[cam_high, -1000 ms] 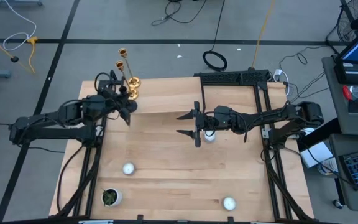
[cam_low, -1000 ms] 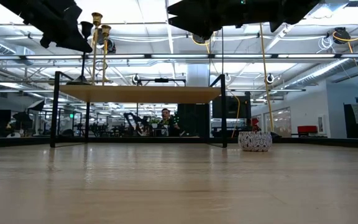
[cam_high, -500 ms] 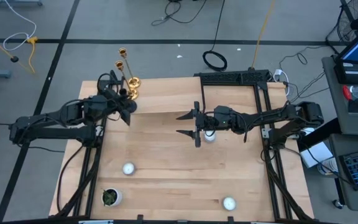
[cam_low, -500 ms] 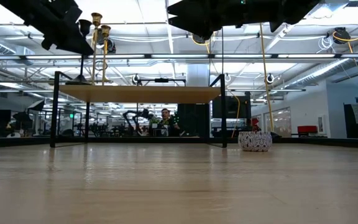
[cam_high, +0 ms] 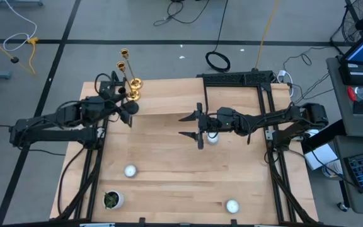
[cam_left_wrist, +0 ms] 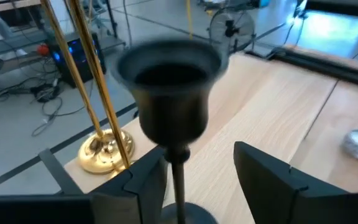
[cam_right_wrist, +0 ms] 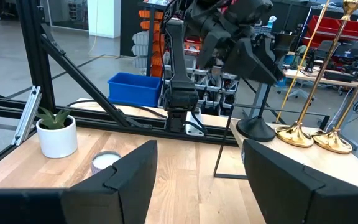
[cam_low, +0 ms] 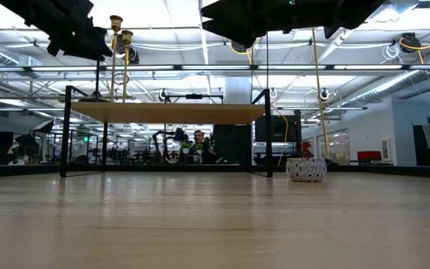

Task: Pick & Place candle stick holders
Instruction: Put the black candle holder on the shelf

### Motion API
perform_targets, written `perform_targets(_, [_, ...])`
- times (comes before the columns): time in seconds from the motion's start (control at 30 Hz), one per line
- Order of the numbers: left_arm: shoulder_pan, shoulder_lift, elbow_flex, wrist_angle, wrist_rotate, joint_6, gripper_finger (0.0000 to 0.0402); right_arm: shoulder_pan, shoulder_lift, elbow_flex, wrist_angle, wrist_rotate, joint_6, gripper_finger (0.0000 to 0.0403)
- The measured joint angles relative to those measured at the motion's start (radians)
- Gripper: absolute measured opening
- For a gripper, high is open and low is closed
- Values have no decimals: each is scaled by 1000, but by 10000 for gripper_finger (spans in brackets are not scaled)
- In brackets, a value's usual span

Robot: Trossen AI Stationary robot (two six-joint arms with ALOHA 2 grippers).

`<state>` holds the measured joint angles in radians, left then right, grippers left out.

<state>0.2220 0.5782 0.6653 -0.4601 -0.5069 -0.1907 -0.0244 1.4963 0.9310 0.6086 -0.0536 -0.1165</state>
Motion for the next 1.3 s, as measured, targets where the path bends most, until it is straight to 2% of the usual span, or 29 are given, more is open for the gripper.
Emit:
perform_targets(0.3, [0, -32, 32, -106, 212, -59, 187, 0, 0, 0, 0, 0, 0, 233])
perform_targets(0.37, [0, -32, 32, -129, 206, -59, 187, 0, 0, 0, 0, 0, 0, 233])
perform_targets(0.57, [0, -32, 32, -141, 61, -54, 186, 0, 0, 0, 0, 0, 0, 233])
perform_targets(0.8, [0, -28, 32, -142, 46, -50, 183, 0, 0, 0, 0, 0, 0, 233])
perform_targets(0.93, [0, -15, 32, -142, 30, -47, 144, 0, 0, 0, 0, 0, 0, 233])
perform_targets(1.17, [0, -9, 32, -110, 27, -27, 22, 0, 0, 0, 0, 0, 0, 233])
perform_targets(1.23, [0, -9, 32, -96, 27, -30, 8, 0, 0, 0, 0, 0, 0, 233])
perform_targets(1.3, [0, -9, 32, -76, 27, -38, 13, 0, 0, 0, 0, 0, 0, 233])
